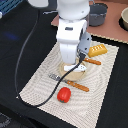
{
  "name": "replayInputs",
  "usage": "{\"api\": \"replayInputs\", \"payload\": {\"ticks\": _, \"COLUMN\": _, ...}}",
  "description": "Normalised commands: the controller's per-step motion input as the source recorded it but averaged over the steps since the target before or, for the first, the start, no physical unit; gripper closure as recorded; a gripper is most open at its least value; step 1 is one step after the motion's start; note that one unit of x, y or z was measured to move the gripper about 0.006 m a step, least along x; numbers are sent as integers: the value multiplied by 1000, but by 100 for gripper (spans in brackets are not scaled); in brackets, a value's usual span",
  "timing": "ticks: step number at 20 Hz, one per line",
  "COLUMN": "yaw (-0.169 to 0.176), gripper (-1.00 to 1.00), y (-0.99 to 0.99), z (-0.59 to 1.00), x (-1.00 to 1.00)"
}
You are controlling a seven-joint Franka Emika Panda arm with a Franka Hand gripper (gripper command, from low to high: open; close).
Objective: Interact with the objects in diverse but meaningful ways.
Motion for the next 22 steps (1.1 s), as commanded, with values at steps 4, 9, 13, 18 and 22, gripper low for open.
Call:
{"api": "replayInputs", "payload": {"ticks": 4, "yaw": -3, "gripper": -100, "y": -115, "z": -116, "x": 506}}
{"api": "replayInputs", "payload": {"ticks": 9, "yaw": 0, "gripper": -100, "y": -15, "z": -188, "x": 321}}
{"api": "replayInputs", "payload": {"ticks": 13, "yaw": 0, "gripper": -100, "y": 0, "z": -204, "x": 282}}
{"api": "replayInputs", "payload": {"ticks": 18, "yaw": 0, "gripper": -100, "y": 0, "z": -178, "x": 214}}
{"api": "replayInputs", "payload": {"ticks": 22, "yaw": 0, "gripper": -100, "y": 0, "z": -125, "x": 215}}
